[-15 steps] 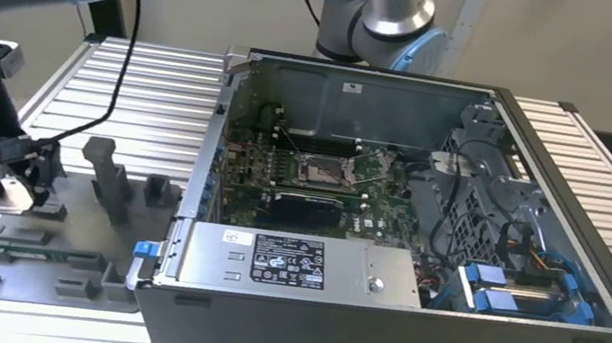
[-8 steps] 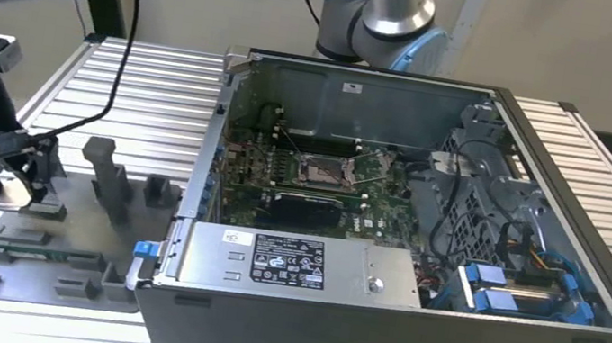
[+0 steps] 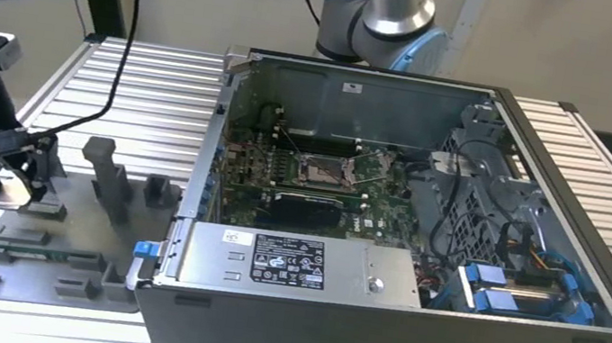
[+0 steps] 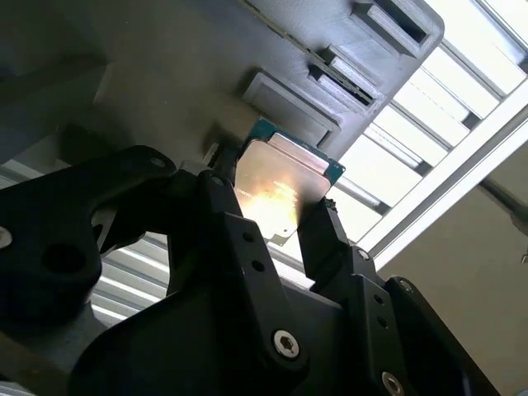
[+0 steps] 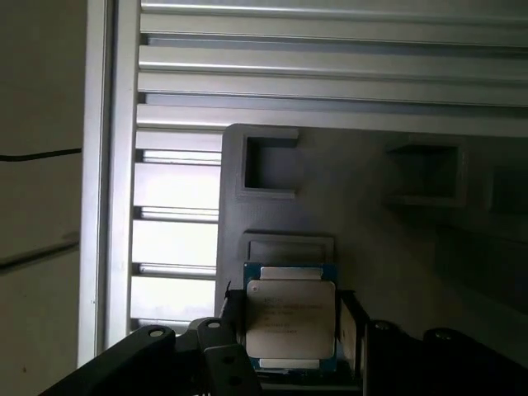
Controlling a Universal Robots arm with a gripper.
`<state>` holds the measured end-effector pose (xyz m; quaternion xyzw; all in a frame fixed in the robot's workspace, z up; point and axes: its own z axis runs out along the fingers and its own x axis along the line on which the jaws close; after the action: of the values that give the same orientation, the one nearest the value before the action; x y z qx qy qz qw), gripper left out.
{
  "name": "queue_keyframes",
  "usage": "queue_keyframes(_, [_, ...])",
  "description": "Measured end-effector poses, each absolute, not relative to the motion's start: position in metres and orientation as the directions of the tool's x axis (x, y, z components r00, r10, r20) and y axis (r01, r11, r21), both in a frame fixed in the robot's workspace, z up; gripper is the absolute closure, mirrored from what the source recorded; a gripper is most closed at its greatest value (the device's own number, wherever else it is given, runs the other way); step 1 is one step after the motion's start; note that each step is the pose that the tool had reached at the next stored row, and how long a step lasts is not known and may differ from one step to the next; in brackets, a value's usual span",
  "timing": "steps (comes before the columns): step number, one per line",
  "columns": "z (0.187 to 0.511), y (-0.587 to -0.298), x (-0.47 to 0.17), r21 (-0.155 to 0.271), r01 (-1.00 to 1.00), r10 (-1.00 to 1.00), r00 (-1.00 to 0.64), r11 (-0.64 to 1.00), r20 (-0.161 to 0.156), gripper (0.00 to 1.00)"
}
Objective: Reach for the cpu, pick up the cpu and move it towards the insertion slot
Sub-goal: 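Pick up the cpu and move it towards the insertion slot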
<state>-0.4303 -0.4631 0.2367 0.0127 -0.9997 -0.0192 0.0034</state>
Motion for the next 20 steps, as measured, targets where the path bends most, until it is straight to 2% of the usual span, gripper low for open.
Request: queue_keyframes(20, [0.249, -0.463, -0.430, 0.038, -0.025, -0.025, -1.000, 0.999, 0.006, 1.00])
